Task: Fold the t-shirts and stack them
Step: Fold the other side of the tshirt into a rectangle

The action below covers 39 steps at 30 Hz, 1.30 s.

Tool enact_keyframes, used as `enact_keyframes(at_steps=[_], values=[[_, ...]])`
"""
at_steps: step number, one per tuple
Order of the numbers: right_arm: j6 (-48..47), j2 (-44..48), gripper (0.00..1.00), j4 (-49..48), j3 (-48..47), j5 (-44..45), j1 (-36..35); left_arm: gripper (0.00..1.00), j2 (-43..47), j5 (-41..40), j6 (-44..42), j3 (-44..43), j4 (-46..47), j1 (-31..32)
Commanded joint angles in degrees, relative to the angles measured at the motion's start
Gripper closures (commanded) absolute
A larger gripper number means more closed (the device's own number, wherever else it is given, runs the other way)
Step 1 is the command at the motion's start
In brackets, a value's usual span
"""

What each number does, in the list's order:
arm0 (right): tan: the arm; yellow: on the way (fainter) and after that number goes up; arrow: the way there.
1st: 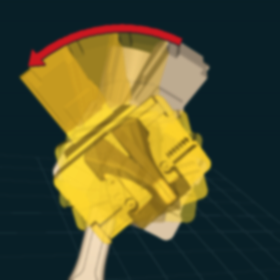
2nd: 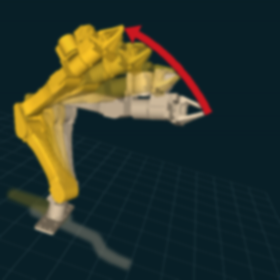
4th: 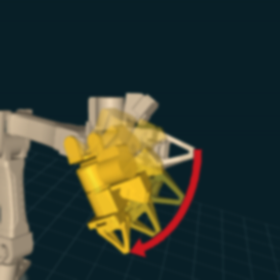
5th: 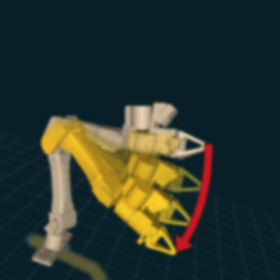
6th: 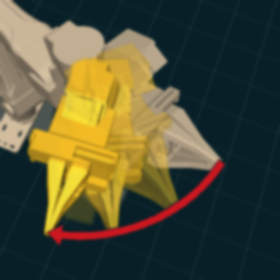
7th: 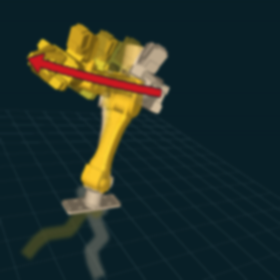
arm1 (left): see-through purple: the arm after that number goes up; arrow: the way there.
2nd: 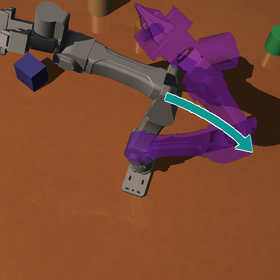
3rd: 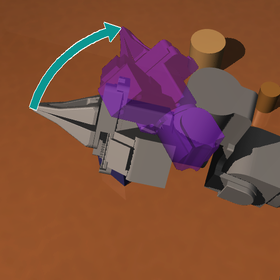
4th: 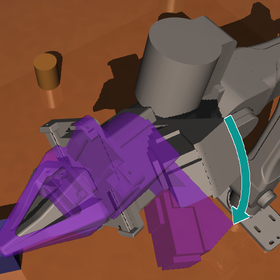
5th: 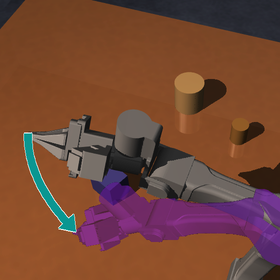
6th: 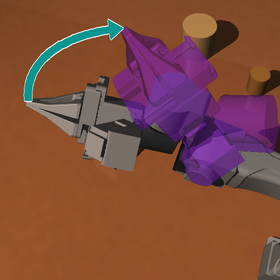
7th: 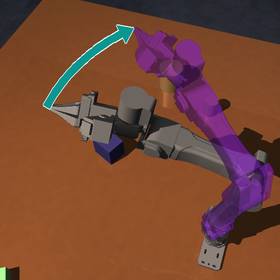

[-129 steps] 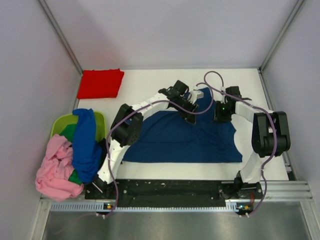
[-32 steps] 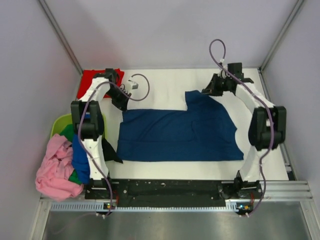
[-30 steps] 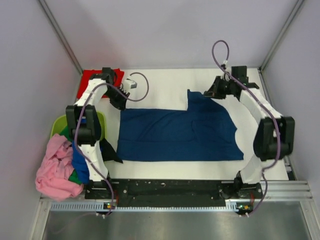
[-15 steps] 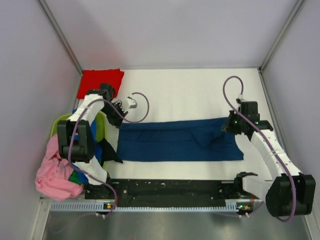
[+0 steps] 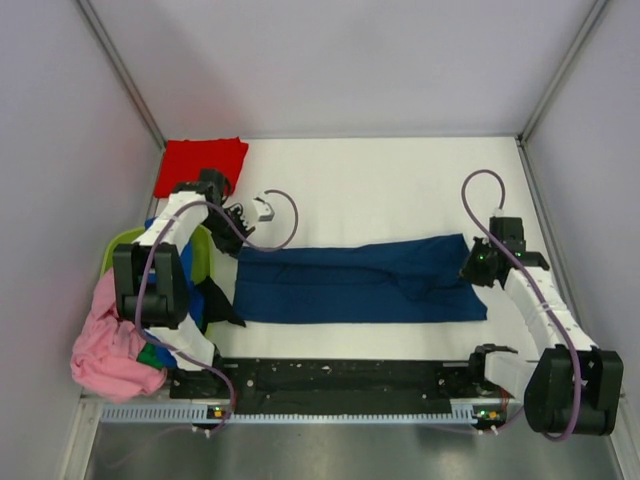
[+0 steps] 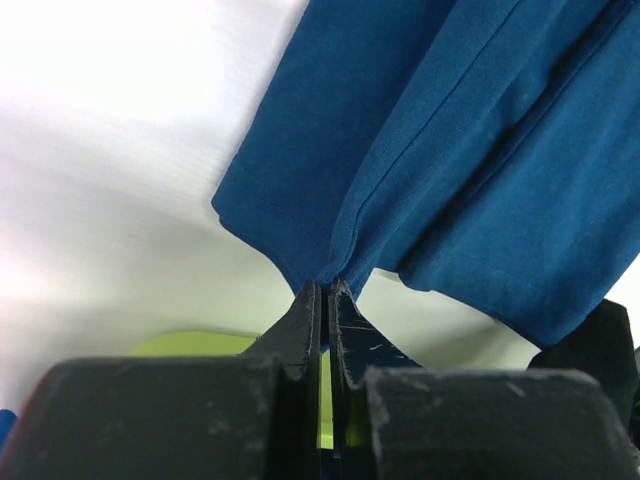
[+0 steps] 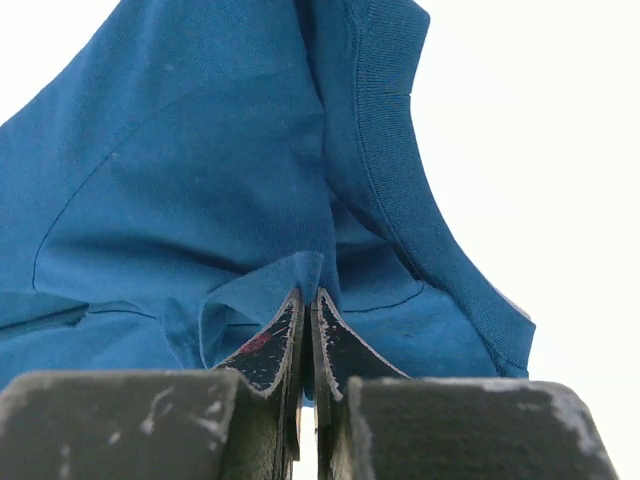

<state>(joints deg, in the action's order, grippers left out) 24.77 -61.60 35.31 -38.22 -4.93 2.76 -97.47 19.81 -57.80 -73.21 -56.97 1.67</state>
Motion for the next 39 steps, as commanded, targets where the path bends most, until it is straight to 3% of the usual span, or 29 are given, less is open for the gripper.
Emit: enact_keyframes(at_steps=[1, 5, 6, 10, 14, 15, 18, 20, 22, 25, 30, 35, 39], values=[[0.89, 1.84, 1.0, 0.11, -0.72, 0.98, 0.93, 1.0, 4.48, -1.26, -2.14, 2.01, 0.63, 0.08], [3.52, 1.49, 1.0, -0.5, 1.47, -1.74, 0.93, 1.0, 3.52, -3.55, -2.84, 4.82, 1.07, 0.79], [4.13, 1.23, 1.0, -0.94, 2.0, -2.97, 0.93, 0.96, 3.17, -4.16, -2.93, 5.18, 1.25, 0.88], [5.37, 1.05, 1.0, -1.82, 2.97, -3.77, 0.93, 0.57, 2.99, -5.05, -5.03, 4.66, -0.5, 1.05], [6.95, 1.05, 1.0, -4.54, 4.29, -6.84, 0.93, 0.45, 4.65, 0.99, -8.99, -0.51, -7.87, 1.14], [7.13, 1.05, 1.0, -5.16, 4.55, -6.94, 0.93, 0.38, 5.01, 2.76, -9.34, -2.01, -9.98, 1.58], [6.87, 0.87, 1.0, -6.04, 4.82, -5.45, 0.93, 0.43, 6.06, 3.13, -2.71, -5.36, -8.35, 7.79], [6.52, 0.78, 1.0, -6.74, 4.64, -3.78, 0.93, 0.53, 6.5, 3.38, 2.92, -6.33, -4.06, 15.95], [5.99, 0.0, 1.0, -8.06, 4.38, -2.2, 0.93, 0.6, 5.98, 8.98, 7.85, -6.77, 1.57, 24.39], [5.99, -1.85, 1.0, -9.81, 4.2, -2.8, 1.54, 0.59, 2.13, 16.82, 14.71, -8.43, 10.89, 36.26], [8.62, -4.22, 1.0, -15.7, 5.61, -7.19, 1.89, 0.51, -11.65, 20.27, 24.47, -15.98, 22.6, 49.89], [8.89, -4.14, 1.0, -17.29, 6.31, -8.78, 1.89, 0.41, -25.73, 15.35, 29.32, -26.79, 23.31, 54.48], [9.15, -4.23, 1.0, -18.17, 7.45, -10.0, 1.98, 0.41, -33.21, 12.97, 31.34, -36.37, 20.5, 55.37]])
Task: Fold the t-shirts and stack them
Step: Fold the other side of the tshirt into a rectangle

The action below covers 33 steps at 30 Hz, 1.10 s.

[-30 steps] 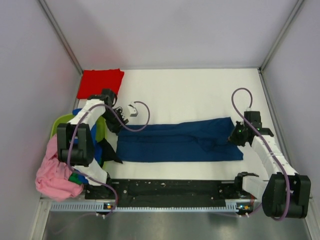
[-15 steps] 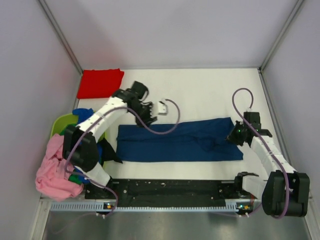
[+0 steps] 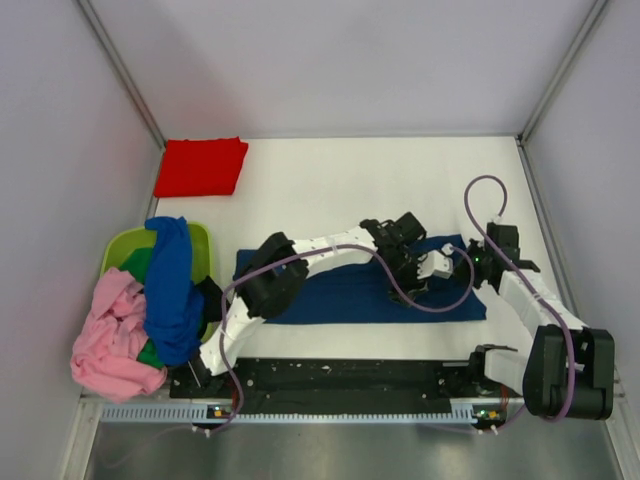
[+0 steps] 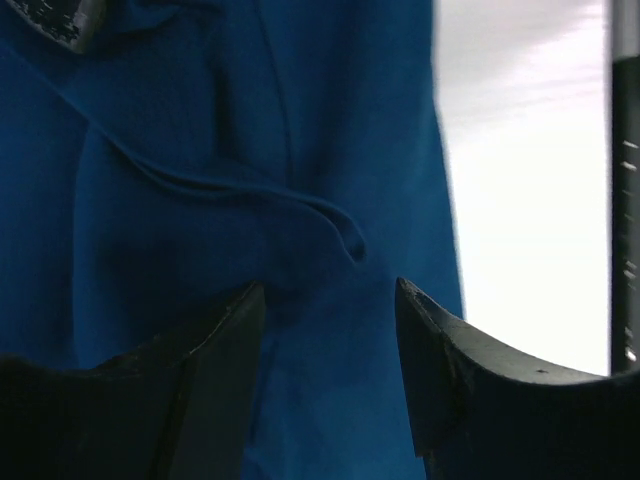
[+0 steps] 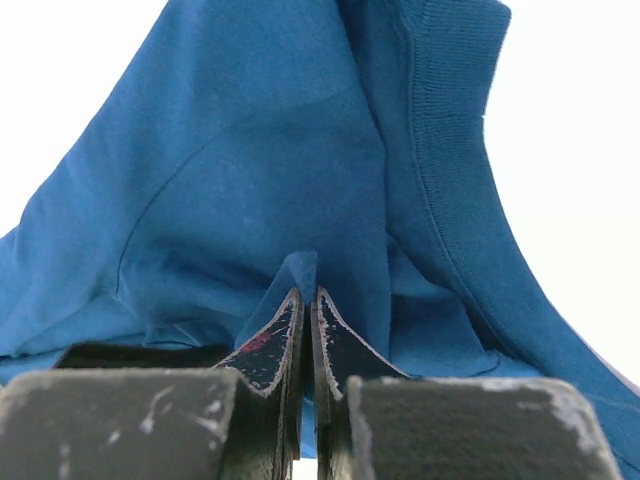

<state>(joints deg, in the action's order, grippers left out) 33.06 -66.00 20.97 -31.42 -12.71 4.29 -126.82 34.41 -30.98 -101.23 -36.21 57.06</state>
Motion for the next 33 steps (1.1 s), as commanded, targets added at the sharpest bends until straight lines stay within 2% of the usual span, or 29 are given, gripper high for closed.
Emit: enact_keyframes(at_steps=[1, 5, 11, 13, 15, 16, 20, 24, 31, 33], values=[[0.95, 0.17, 1.0, -4.18, 0.92, -2.67, 0.45, 0.42, -5.17, -1.72, 4.53, -10.81, -0.96, 0.24], [1.13, 0.17, 1.0, -4.54, 1.54, -2.5, 0.45, 0.45, -8.35, -2.16, 4.88, -12.06, -1.94, 0.95], [0.69, 0.25, 1.0, -4.36, 1.27, -2.76, 0.45, 0.59, -7.83, 2.14, 4.53, -11.18, -4.22, 1.04], [0.6, 0.17, 1.0, -4.27, 1.01, -2.67, 0.54, 0.72, -7.39, 3.55, 4.0, -11.09, -5.1, 1.04], [0.52, 0.17, 1.0, -3.57, 0.48, -3.02, 0.98, 0.93, -6.86, 4.52, 2.78, -11.53, -7.02, 0.95], [0.52, 0.43, 1.0, -3.05, 0.22, -3.63, 1.41, 1.0, -6.25, 5.22, 2.07, -11.71, -8.17, 0.86], [-1.24, 1.66, 1.0, 5.37, -1.54, -3.47, 1.59, 1.0, -0.28, 9.44, -2.67, -8.39, -11.17, -1.24], [1.21, 5.6, 1.0, 9.7, 2.14, -3.82, 1.77, 1.0, 5.35, 10.14, -7.42, -2.58, -10.64, -2.21], [3.68, 7.55, 1.0, 10.32, 4.09, -1.79, 1.77, 1.0, 4.31, 10.85, -9.1, 1.21, -9.67, -2.3], [4.03, 7.64, 0.93, 11.02, 3.91, -2.49, 1.77, 1.0, 3.61, 10.41, -9.45, 1.04, -9.94, -2.3]])
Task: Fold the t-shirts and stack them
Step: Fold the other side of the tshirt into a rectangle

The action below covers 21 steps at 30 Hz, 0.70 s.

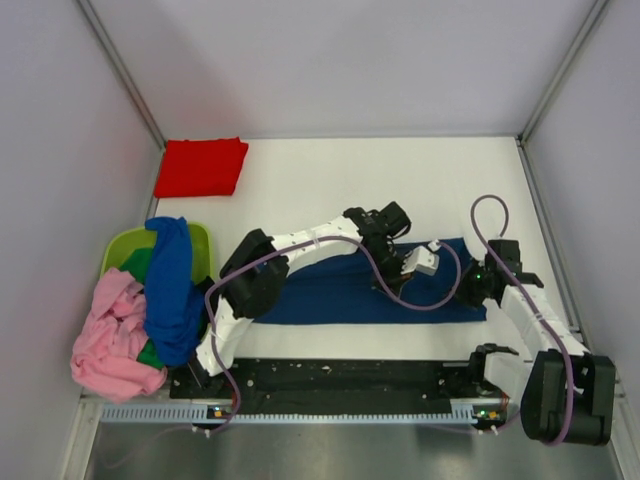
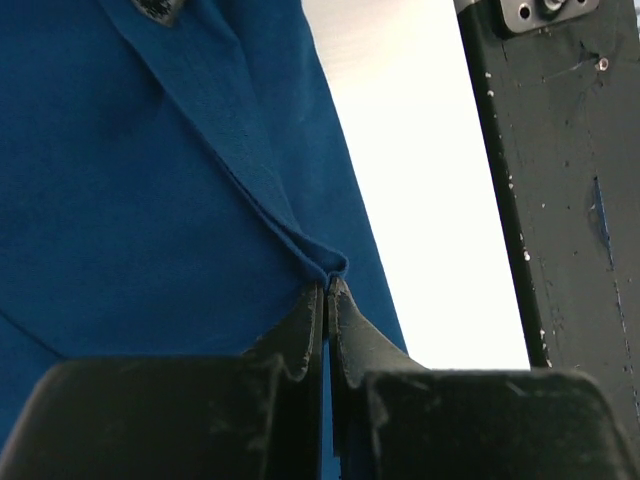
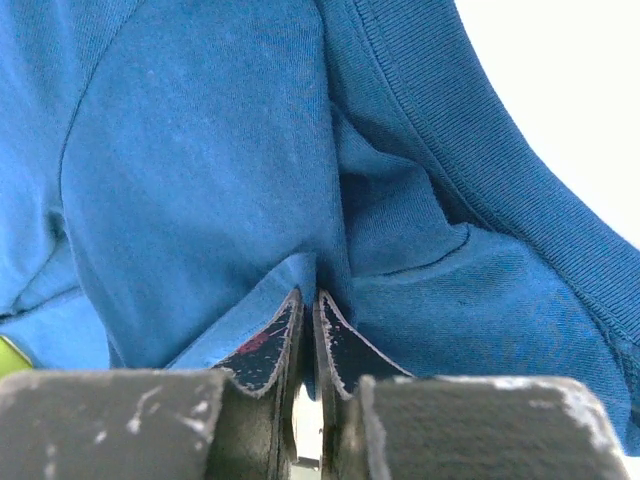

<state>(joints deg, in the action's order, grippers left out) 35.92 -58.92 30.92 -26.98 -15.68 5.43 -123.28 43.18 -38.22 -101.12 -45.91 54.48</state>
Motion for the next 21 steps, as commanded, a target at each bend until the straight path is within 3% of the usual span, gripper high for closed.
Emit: enact_keyframes(at_steps=[1, 4, 9, 14, 21], values=[[1.6, 0.47, 0.86, 1.95, -0.53, -0.22, 0.63, 0.96, -0.11, 1.47, -2.65, 0.84, -0.41, 0.28], [3.19, 1.43, 0.63, 5.28, -0.97, -1.8, 0.98, 0.78, -0.81, 1.64, -5.28, 0.14, -2.77, 0.37], [4.33, 7.31, 0.56, 10.12, -2.28, -3.21, 0.98, 0.55, -0.64, 4.71, -17.04, -3.02, -15.14, 0.45], [1.7, 9.79, 0.56, 12.15, -5.44, -6.46, 0.98, 0.5, -0.64, 5.43, -25.41, -4.61, -23.95, 0.8], [-2.69, 9.61, 0.83, 12.15, -10.62, -2.17, 0.9, 0.52, 1.11, 2.97, -20.59, -5.58, -21.34, 0.37]])
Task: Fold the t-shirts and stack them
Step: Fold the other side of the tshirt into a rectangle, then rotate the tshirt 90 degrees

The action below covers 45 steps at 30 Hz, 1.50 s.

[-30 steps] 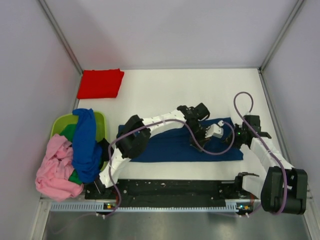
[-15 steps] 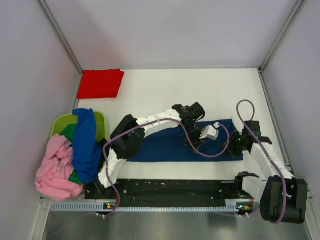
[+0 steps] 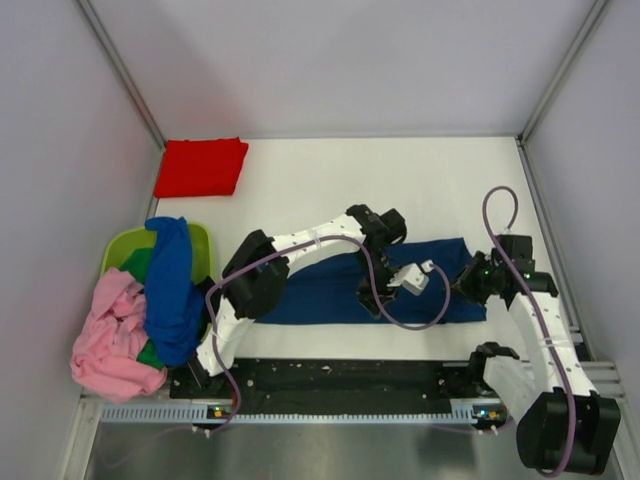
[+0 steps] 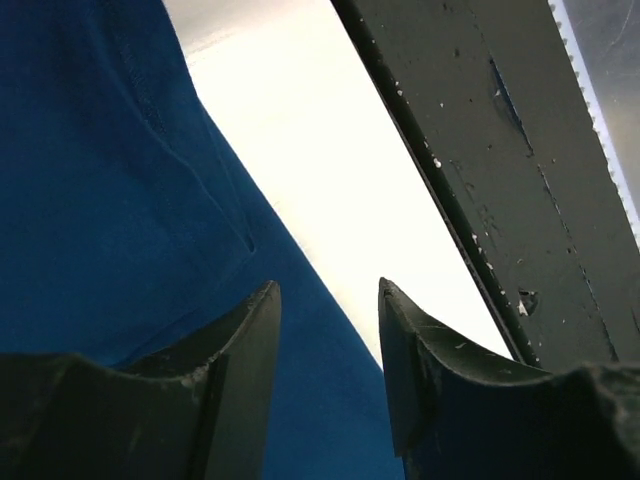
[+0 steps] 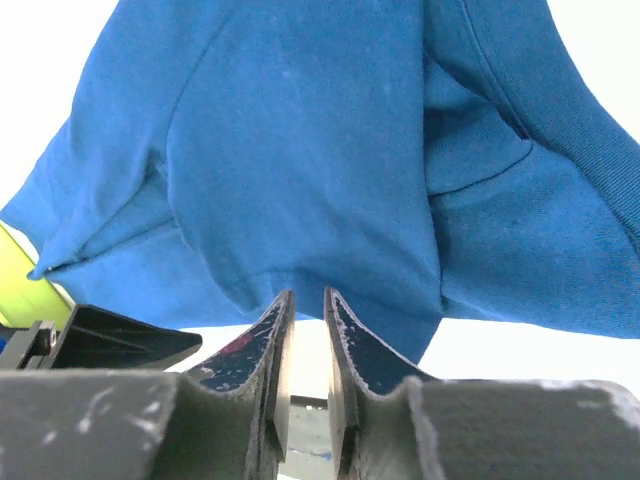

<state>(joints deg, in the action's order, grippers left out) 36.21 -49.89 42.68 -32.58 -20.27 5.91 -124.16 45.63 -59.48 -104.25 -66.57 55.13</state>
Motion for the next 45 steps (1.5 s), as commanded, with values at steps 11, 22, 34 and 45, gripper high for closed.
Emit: enact_keyframes(at_steps=[11, 22, 34, 45], values=[[-0.87, -13.73, 1.0, -23.15, -0.64, 4.62, 0.42, 0.56, 6.29, -17.04, 22.38, 0.44, 15.68, -7.66], [-3.07, -48.17, 1.0, -29.23, -18.29, 10.69, 0.59, 0.57, 21.06, -42.81, 24.24, 31.1, 25.51, -26.29], [-6.48, -72.55, 1.0, -16.94, -63.47, 6.3, -1.51, 0.58, 31.68, -35.81, 22.13, 45.1, 18.59, -31.93], [-10.72, -46.63, 0.99, -16.91, -31.18, 16.94, -3.45, 0.57, 27.85, -37.7, 22.22, 31.48, 18.74, -36.23]])
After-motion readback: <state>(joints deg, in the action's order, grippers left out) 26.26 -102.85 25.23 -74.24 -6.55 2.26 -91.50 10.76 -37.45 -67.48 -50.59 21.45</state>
